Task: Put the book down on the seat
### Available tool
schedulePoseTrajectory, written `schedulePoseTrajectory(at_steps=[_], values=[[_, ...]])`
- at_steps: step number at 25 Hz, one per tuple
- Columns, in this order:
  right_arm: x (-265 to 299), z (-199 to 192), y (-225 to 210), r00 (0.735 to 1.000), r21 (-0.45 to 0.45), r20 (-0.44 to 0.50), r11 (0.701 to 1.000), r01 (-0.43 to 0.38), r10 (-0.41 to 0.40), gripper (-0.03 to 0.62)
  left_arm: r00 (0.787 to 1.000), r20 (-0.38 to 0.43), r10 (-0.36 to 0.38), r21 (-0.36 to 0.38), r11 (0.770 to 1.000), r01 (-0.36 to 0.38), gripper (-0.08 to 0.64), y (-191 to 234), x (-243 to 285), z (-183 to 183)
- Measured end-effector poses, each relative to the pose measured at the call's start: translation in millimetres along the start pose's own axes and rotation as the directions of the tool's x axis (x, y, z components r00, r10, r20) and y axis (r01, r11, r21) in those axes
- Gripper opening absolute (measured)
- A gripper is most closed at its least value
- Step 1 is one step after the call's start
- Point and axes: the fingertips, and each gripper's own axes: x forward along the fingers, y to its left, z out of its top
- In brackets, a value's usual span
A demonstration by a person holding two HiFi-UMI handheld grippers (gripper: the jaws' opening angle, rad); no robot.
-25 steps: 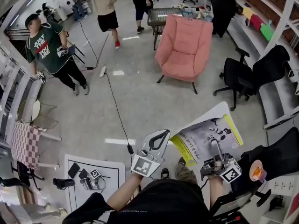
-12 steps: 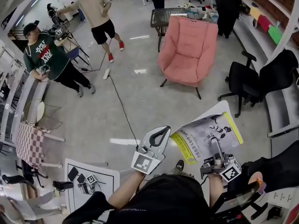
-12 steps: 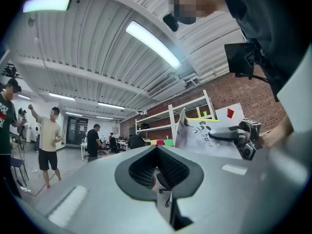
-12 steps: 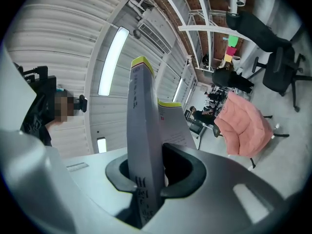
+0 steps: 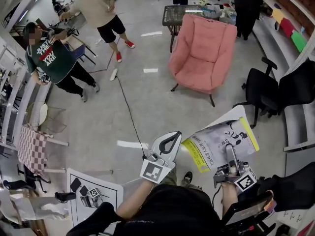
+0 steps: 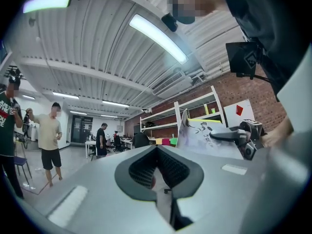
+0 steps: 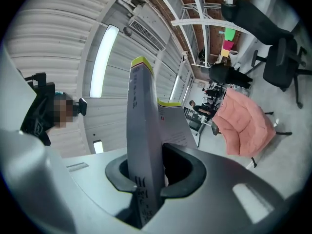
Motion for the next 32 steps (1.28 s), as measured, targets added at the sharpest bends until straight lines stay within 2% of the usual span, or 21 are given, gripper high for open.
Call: schedulePoseTrajectory(at_steps=[9, 16, 23, 32], values=[[96, -11, -27, 0.999, -0.004, 0.035, 0.999, 0.034, -0.034, 0.098, 0.998, 0.028, -0.060, -0.036, 0.997, 0.061, -0.003, 90, 51, -2], [165, -29, -22, 0.996, -0.031, 0.083, 0.999, 0.025, -0.023, 0.097, 0.993, 0.026, -0.113, -0.050, 0.992, 0.114, -0.003, 158, 72, -7], [197, -31, -50, 0.996, -0.020, 0.063, 0.998, 0.066, -0.065, 0.097, 0.994, 0.028, -0.103, -0.062, 0.993, 0.105, -0.002, 199, 100, -17], [254, -2, -107, 0.998, 0.001, 0.045, 0.999, 0.052, -0.052, 0.097, 0.996, -0.004, -0.084, -0.036, 0.996, 0.084, -0.003, 239, 166, -26]])
